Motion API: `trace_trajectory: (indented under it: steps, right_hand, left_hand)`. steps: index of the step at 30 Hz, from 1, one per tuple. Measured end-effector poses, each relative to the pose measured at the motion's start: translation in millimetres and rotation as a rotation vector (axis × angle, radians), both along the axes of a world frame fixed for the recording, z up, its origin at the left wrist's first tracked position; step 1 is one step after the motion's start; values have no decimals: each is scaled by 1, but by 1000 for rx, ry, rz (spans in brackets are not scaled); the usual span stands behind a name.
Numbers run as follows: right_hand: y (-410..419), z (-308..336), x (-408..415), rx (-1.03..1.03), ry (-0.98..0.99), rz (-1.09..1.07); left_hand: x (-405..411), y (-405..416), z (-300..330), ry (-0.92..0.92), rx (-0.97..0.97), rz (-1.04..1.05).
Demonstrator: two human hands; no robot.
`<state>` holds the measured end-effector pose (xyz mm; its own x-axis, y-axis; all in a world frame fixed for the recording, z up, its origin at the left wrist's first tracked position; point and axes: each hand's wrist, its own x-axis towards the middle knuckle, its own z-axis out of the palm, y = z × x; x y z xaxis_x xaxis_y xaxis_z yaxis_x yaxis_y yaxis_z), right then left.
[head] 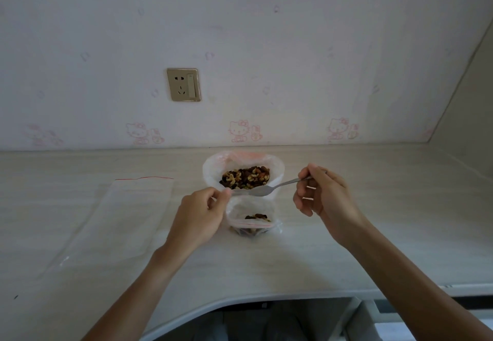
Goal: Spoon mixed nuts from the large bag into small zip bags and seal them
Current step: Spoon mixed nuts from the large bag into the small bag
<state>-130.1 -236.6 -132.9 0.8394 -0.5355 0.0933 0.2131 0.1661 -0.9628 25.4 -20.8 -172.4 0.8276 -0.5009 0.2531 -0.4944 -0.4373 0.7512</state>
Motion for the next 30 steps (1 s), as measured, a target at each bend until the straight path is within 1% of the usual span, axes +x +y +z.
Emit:
trace_trajectory:
  steps: [3, 5, 7, 9, 11, 14, 17, 19, 22, 24, 26, 30]
  right_hand:
    - [-3, -3, 15, 6, 25, -34]
    - [-4, -1, 27, -39, 37, -55]
    - [-5, 0, 40, -120, 47, -79]
    - [-5, 1, 55, -226, 46, -94]
    - [-9, 1, 71, -330, 27, -123]
    - [-15, -2, 90, -474, -9, -172]
    - [-19, -11, 99, -516, -47, -160]
    - [-21, -18, 99, -537, -46, -137]
    - [-20, -24, 99, -604, 4, -37]
    - [-17, -26, 101, -595, 51, 23]
    - [-16, -27, 103, -540, 87, 45]
    - [-21, -29, 102, -315, 163, 100]
  left_hand:
    - [15, 3, 1, -42, -57, 138]
    - [25, 1, 3, -48, -105, 243]
    - [35, -3, 3, -6, -119, 297]
    - [45, -8, 4, 88, -113, 277]
    - [52, -15, 4, 137, -87, 234]
    - [58, -30, -1, 88, -75, 201]
    - [57, -40, -13, 55, -134, 217]
    - [59, -43, -19, 46, -180, 220]
    - [61, -42, -21, 6, -235, 183]
    - [60, -42, -20, -22, -262, 151]
    - [60, -42, -20, -42, -273, 127]
    - [60, -44, -18, -68, -270, 102]
